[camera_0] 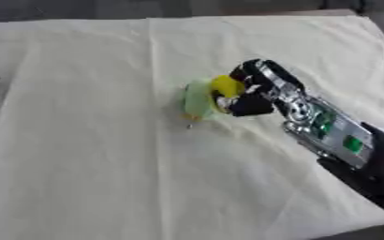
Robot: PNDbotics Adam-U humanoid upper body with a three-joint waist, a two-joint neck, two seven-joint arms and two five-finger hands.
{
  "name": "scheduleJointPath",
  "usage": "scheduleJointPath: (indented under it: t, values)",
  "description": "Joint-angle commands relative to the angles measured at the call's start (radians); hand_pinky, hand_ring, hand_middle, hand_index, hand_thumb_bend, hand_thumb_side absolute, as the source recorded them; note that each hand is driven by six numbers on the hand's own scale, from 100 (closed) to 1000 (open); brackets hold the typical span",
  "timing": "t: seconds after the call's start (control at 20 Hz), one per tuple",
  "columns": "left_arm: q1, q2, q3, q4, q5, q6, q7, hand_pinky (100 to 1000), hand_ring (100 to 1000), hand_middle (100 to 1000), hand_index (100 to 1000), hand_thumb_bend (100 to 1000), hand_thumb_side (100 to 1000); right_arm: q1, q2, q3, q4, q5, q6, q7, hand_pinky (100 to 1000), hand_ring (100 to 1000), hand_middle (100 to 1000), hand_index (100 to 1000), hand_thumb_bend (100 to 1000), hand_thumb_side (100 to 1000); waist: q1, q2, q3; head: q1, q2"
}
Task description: Pick up the objects with one hand, pass them to the other hand, and then place them into the box on the other side of the table.
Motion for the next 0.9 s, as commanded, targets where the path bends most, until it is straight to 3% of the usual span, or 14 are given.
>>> scheduleJointPath:
  t: [0.05,0.2,0.35,0.4,0.45,0.65,0.9]
  values:
    - [-0.027,0.038,-0.045,-0.110,0.028,-0.078,-0.034,841,744,775,771,447,355,-0.021,-0.032,-0.008,-0.020,-0.048,0.022,-0.097,350,506,440,506,226,100,0.016,-0.043,0.002,-0.010,-0.011]
    - [-0.042,0.039,-0.088,-0.172,0.052,-0.119,-0.072,839,744,773,773,465,341,-0.031,-0.041,0.009,-0.020,-0.053,-0.032,-0.129,341,507,442,508,226,100,0.018,-0.045,0.005,-0.016,-0.013]
    - [-0.063,0.033,-0.134,-0.210,0.073,-0.124,-0.122,834,742,771,772,462,365,-0.041,-0.049,0.034,-0.020,-0.002,-0.038,-0.125,342,513,446,514,236,100,0.020,-0.048,0.013,-0.022,-0.013]
    - [-0.070,0.025,-0.145,-0.213,0.087,-0.116,-0.142,832,741,769,772,461,372,-0.046,-0.051,0.042,-0.020,0.021,-0.035,-0.115,342,515,448,516,301,100,0.020,-0.048,0.015,-0.024,-0.013]
    - [-0.080,0.019,-0.164,-0.214,0.105,-0.102,-0.167,831,734,763,766,447,415,-0.054,-0.052,0.050,-0.020,0.051,-0.033,-0.103,342,516,448,517,241,100,0.021,-0.050,0.018,-0.026,-0.014]
    - [-0.119,-0.017,-0.239,-0.205,0.151,0.000,-0.270,830,722,748,759,425,528,-0.079,-0.049,0.070,-0.020,0.177,-0.024,-0.056,343,520,449,519,253,100,0.024,-0.052,0.025,-0.029,-0.018]
    - [-0.148,-0.050,-0.291,-0.221,0.187,0.090,-0.343,831,722,747,760,414,567,-0.096,-0.041,0.079,-0.020,0.273,-0.019,-0.020,359,522,450,520,260,100,0.026,-0.053,0.030,-0.030,-0.023]
